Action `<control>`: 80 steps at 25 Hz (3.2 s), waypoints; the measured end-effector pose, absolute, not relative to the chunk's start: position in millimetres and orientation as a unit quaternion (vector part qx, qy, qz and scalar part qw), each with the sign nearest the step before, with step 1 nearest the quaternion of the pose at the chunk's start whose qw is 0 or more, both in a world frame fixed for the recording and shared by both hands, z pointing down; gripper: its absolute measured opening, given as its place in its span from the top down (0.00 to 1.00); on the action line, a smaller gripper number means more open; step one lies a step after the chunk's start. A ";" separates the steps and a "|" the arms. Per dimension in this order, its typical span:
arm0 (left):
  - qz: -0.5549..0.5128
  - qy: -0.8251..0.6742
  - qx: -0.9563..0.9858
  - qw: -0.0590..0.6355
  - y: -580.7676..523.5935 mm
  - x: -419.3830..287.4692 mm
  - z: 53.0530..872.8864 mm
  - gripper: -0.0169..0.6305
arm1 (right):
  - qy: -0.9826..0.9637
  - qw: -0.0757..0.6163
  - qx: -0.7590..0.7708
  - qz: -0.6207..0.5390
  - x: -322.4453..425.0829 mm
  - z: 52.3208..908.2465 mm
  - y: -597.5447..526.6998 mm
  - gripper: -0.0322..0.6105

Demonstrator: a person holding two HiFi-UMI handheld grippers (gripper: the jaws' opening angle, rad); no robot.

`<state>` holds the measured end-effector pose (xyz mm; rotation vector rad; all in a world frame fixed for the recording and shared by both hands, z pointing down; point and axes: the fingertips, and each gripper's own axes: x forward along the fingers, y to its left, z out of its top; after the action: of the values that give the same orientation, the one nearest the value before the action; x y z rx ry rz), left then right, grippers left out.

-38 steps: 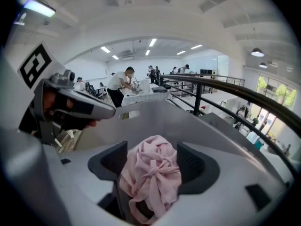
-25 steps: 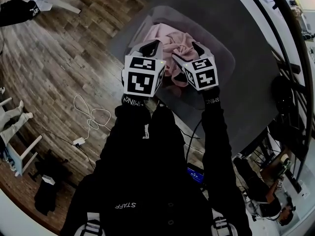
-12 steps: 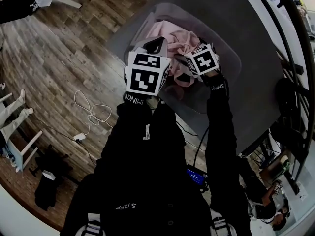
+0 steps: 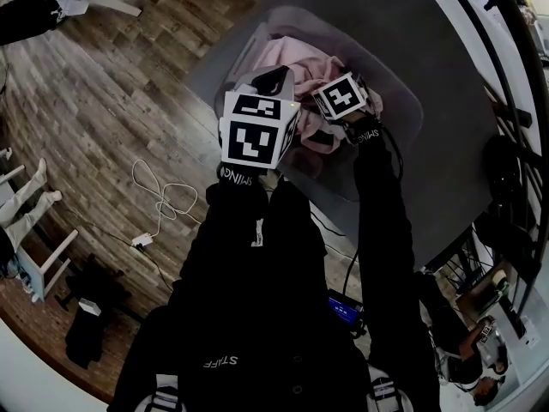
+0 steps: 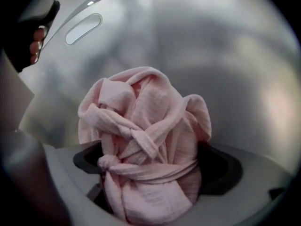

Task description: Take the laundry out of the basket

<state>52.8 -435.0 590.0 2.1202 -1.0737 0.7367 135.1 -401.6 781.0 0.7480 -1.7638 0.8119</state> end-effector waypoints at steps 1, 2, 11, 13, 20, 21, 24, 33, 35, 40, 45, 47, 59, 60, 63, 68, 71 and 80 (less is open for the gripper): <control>0.279 -0.409 0.808 0.321 -434.5 52.5 589.2 0.97 | -0.731 0.508 0.311 0.334 134.6 783.9 -402.2 0.06; 0.277 -0.409 0.808 0.320 -433.7 52.5 588.2 0.97 | -0.730 0.511 0.312 0.330 134.6 785.7 -402.5 0.06; 0.255 -0.421 0.809 0.322 -424.6 49.2 575.0 0.97 | -0.727 0.530 0.321 0.297 132.1 781.2 -394.0 0.28; 0.251 -0.425 0.808 0.322 -421.8 49.2 569.9 0.97 | -0.731 0.529 0.321 0.287 131.5 774.2 -390.6 0.40; 0.235 -0.432 0.811 0.317 -414.5 32.7 548.5 0.97 | -0.731 0.509 0.350 0.290 129.0 741.6 -387.9 0.57; 0.232 -0.435 0.811 0.315 -414.0 29.8 544.3 0.97 | -0.734 0.501 0.357 0.288 127.4 731.8 -388.7 0.57; 0.219 -0.442 0.814 0.307 -410.7 25.5 530.8 0.97 | -0.748 0.469 0.378 0.279 125.8 697.6 -387.8 0.57; 0.187 -0.459 0.822 0.282 -379.9 9.5 487.1 0.97 | -0.771 0.377 0.457 0.234 132.6 593.6 -366.6 0.57; 0.180 -0.464 0.824 0.272 -374.3 6.9 475.6 0.97 | -0.775 0.353 0.477 0.220 136.7 565.6 -362.9 0.57; 0.157 -0.472 0.831 0.249 -359.4 -0.5 445.1 0.97 | -0.778 0.287 0.528 0.185 140.1 496.5 -346.7 0.57; 0.130 -0.478 0.839 0.224 -345.5 -3.5 411.0 0.97 | -0.769 0.228 0.574 0.161 143.6 438.6 -326.6 0.57; 0.117 -0.480 0.843 0.213 -340.5 -3.6 396.9 0.97 | -0.763 0.209 0.592 0.152 144.2 420.5 -317.2 0.57; 0.060 -0.482 0.862 0.146 -313.2 -5.5 327.9 0.97 | -0.731 0.109 0.668 0.092 147.5 325.8 -283.1 0.57; 0.056 -0.481 0.863 0.142 -312.2 -6.3 322.3 0.97 | -0.728 0.102 0.672 0.085 148.0 317.2 -280.6 0.57; 0.044 -0.479 0.867 0.131 -311.5 -8.0 308.5 0.97 | -0.722 0.082 0.683 0.070 148.6 296.5 -274.6 0.56; 0.014 -0.478 0.872 0.103 -315.9 -2.8 282.2 0.97 | -0.714 0.051 0.697 0.042 151.6 267.5 -273.2 0.56; 0.008 -0.470 0.878 0.090 -315.7 5.4 272.6 0.97 | -0.711 0.036 0.702 0.026 151.5 252.8 -272.2 0.56; -0.006 -0.460 0.886 0.060 -316.9 14.2 256.1 0.97 | -0.696 0.011 0.718 -0.001 156.0 233.7 -268.0 0.56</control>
<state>14.2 -316.9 256.1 2.6799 -1.3935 -0.0173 156.0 -268.0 233.7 2.2410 -2.1714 -0.0023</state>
